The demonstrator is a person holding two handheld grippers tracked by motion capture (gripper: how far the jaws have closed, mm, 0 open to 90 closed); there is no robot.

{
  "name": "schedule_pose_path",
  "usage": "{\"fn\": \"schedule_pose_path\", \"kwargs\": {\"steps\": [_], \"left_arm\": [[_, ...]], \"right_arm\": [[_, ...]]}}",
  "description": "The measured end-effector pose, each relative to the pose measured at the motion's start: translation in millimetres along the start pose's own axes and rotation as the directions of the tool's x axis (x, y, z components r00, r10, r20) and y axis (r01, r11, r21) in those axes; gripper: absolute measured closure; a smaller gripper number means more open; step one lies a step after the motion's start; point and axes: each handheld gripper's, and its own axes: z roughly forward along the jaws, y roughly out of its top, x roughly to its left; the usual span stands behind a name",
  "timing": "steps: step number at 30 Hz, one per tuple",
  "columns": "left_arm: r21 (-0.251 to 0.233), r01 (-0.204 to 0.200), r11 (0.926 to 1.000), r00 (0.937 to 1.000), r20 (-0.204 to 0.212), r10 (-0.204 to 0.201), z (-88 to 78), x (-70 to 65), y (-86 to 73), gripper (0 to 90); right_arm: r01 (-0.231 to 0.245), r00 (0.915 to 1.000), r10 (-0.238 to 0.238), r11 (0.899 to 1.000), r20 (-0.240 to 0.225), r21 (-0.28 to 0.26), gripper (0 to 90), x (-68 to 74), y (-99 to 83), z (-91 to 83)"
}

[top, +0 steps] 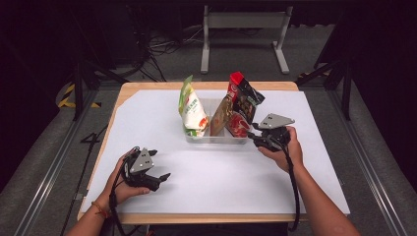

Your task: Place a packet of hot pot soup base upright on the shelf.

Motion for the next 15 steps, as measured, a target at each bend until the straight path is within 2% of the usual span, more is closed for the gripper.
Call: {"fn": "schedule_pose_path", "kwargs": {"steps": [9, 15], "left_arm": [[0.006, -0.004, 1.0, 1.0, -0.003, 0.004, 0.2, -0.5, 0.1, 11.2], [0.008, 0.003, 1.0, 1.0, -0.005, -0.003, 0.6, -0.2, -0.3, 11.2]], "right_arm": [[0.065, 0.9978, -0.064, 0.998, -0.015, 0.019, 51.7, 7.5, 2.6, -14.5], [0.086, 0.9961, -0.085, 0.996, -0.024, 0.027, 46.4, 11.2, 1.4, -18.3]]}}
